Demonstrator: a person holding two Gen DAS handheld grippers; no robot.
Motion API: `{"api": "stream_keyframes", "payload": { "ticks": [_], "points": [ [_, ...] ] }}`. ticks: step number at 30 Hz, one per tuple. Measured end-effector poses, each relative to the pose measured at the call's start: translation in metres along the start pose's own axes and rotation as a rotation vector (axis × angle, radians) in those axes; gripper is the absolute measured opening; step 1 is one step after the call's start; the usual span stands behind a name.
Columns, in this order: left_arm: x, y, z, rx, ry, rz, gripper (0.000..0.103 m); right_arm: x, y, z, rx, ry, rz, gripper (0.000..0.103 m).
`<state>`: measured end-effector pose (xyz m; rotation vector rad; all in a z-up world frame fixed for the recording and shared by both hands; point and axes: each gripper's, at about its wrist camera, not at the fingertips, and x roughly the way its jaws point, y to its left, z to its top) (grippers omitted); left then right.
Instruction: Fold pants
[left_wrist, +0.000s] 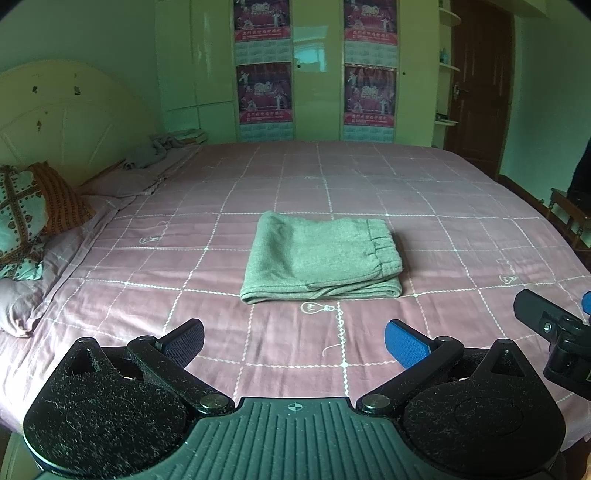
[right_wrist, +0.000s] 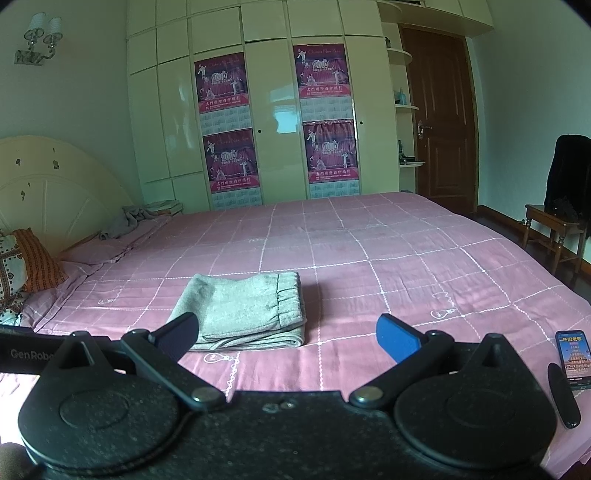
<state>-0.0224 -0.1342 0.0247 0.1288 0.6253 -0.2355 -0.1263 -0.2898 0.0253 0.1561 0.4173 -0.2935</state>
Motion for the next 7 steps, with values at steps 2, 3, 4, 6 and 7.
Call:
{"api": "stream_keyframes", "payload": {
  "ticks": [2, 3, 4, 6, 7],
  "points": [
    [0.0015, -0.0004, -0.0005, 0.014, -0.011, -0.008, 0.103, 0.0016, -0.0008, -0.0007, 0.003, 0.003, -0.001, 0.103],
    [0.0033, -0.0015, 0.0000, 0.022, -0.009, -0.004, 0.103, 0.0031, -0.0018, -0.0008, 0.007, 0.005, -0.001, 0.103],
    [0.0054, -0.0014, 0.0007, 0.024, -0.006, -0.008, 0.103, 0.0043, -0.0026, -0.0015, 0.013, 0.007, 0.000, 0.103],
    [0.0096, -0.0014, 0.0031, 0.028, -0.005, -0.016, 0.103, 0.0072, -0.0035, -0.0031, 0.028, 0.016, 0.003, 0.103],
    [0.0106, -0.0021, 0.0045, 0.033, -0.012, -0.019, 0.103, 0.0090, -0.0038, -0.0036, 0.034, 0.024, 0.007, 0.103]
  ]
}}
